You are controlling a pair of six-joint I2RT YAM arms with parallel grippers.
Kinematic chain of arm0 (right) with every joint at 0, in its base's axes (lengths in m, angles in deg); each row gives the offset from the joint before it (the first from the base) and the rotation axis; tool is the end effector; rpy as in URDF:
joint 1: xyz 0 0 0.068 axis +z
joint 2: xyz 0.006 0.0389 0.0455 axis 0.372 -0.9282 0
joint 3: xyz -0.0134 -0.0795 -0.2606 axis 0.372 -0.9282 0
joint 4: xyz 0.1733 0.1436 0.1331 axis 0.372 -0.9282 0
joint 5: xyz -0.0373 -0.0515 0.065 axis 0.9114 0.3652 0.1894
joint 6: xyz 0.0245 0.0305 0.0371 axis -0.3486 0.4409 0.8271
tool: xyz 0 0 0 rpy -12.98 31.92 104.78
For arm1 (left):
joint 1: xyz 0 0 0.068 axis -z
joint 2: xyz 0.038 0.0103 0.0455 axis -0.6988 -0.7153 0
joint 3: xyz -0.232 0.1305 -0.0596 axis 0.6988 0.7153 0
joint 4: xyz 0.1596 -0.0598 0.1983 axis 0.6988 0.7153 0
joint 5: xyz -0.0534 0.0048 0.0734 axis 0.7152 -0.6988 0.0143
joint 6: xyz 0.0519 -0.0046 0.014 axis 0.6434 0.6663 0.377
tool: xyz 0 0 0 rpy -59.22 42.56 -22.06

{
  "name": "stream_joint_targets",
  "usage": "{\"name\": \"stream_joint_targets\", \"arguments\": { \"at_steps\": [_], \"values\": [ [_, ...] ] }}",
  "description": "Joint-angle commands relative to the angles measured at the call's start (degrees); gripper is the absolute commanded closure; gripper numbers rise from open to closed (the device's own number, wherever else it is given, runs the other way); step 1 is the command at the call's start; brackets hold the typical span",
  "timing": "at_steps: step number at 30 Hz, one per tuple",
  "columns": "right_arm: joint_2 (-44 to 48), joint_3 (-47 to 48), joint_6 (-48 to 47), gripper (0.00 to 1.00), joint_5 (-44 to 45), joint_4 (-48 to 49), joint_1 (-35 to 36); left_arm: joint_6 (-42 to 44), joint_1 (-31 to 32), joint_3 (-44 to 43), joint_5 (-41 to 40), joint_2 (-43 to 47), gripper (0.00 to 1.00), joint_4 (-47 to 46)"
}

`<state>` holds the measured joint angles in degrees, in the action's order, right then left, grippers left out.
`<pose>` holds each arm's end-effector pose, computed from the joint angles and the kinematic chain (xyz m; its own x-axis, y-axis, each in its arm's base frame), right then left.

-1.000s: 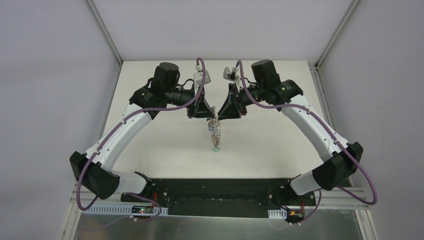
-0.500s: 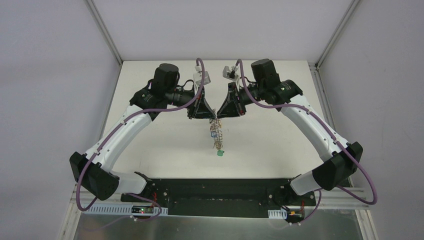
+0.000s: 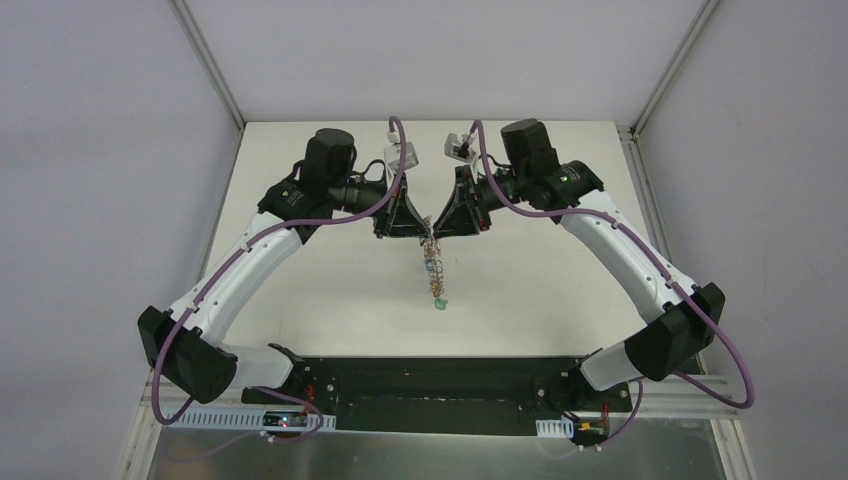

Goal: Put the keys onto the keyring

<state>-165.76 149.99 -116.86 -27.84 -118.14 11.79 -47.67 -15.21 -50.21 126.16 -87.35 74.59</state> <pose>0.2458 0.2007 0.3964 -0.0043 -0.2717 -0.9624 -0.9905 -0.1311 0.0415 0.2292 -0.1623 0.3984 -0.3099 0.1738 -0.9348 0.9507 0.0717 -0.3018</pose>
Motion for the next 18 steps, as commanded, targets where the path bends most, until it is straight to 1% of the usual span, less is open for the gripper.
{"name": "stream_joint_targets", "arguments": {
  "at_steps": [1,9,11,12,15,18],
  "values": [
    [0.9,-0.1,0.8,0.78,-0.6,1.7,0.4,-2.0,-0.6,-0.2,3.0,2.6,1.00,-4.3],
    [0.6,-0.1,1.3,0.91,-1.4,2.0,0.3,-3.2,-0.9,0.6,3.2,2.8,1.00,-5.9],
    [0.7,0.0,1.3,0.98,-1.7,2.0,0.2,-3.4,-1.0,0.6,3.2,2.8,1.00,-6.1],
    [0.8,0.1,1.4,1.00,-1.6,2.0,0.2,-3.5,-1.0,0.7,3.2,2.7,1.00,-6.1],
    [1.1,0.7,1.2,1.00,-0.8,1.5,0.2,-2.9,-1.1,0.8,2.9,2.7,1.00,-5.9],
    [1.3,1.9,0.7,1.00,2.0,0.3,0.3,0.5,-1.0,0.0,1.9,2.7,0.99,-3.0]
  ]
}}
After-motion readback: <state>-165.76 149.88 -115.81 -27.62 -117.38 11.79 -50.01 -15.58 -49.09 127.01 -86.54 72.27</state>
